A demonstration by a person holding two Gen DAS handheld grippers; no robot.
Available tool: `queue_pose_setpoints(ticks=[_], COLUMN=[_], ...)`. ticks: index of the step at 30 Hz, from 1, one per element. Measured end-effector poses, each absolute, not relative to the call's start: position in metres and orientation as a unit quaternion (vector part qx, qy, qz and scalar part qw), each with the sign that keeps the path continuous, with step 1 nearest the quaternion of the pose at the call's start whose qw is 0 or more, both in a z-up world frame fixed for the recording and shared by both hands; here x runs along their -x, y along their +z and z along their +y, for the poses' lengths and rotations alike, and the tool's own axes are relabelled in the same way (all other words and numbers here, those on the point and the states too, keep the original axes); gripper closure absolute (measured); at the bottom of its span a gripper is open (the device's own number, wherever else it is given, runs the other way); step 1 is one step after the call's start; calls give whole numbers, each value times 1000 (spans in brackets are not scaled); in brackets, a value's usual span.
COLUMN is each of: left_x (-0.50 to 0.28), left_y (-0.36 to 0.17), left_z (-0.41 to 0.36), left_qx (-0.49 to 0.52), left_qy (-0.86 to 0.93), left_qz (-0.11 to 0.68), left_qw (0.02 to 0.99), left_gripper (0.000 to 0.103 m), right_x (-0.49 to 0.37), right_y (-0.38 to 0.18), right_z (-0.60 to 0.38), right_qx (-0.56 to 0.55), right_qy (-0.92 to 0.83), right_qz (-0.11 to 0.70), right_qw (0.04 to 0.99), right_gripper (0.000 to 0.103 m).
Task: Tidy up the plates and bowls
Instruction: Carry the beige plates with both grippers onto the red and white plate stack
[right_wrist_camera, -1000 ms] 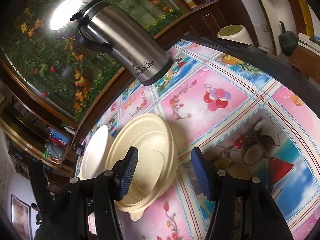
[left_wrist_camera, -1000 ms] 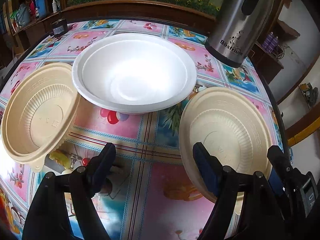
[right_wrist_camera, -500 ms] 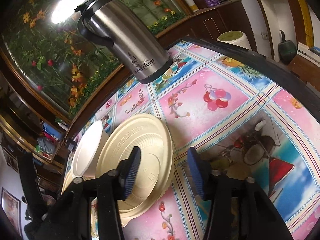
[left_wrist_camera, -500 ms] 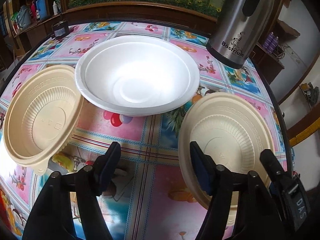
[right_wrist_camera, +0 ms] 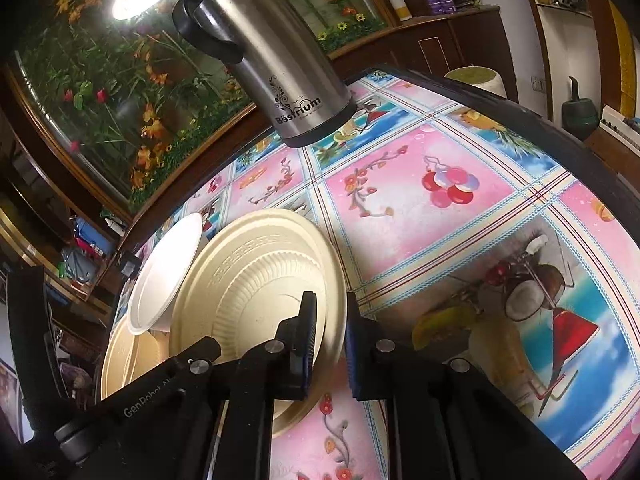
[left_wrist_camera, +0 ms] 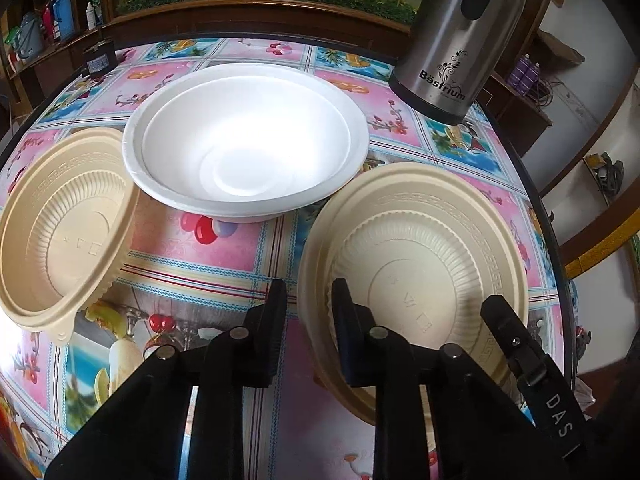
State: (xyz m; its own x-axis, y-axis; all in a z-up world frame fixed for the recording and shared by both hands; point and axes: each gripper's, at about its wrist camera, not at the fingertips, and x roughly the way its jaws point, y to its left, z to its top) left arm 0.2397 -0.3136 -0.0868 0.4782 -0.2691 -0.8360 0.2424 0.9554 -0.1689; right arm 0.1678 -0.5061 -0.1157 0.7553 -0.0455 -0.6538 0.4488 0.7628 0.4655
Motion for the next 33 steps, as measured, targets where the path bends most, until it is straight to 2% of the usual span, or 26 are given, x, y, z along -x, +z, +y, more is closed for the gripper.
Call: queue_pose_setpoints(ticks=[3, 33], left_x=[-238, -226], left_y=[-86, -85], left_z=[-315, -290], left_qx=[13, -23], left_qy=[-155, -165], left_qz=[488, 477], left_qw=[859, 863], left_gripper=[90, 90], right_x=[-168, -164], right_y=[-116, -114], right_z=[-506, -479], right_qx=[-313, -282], right_qy=[-140, -141], right_qz=[321, 342], right_qw=[883, 885], right_gripper=[90, 90])
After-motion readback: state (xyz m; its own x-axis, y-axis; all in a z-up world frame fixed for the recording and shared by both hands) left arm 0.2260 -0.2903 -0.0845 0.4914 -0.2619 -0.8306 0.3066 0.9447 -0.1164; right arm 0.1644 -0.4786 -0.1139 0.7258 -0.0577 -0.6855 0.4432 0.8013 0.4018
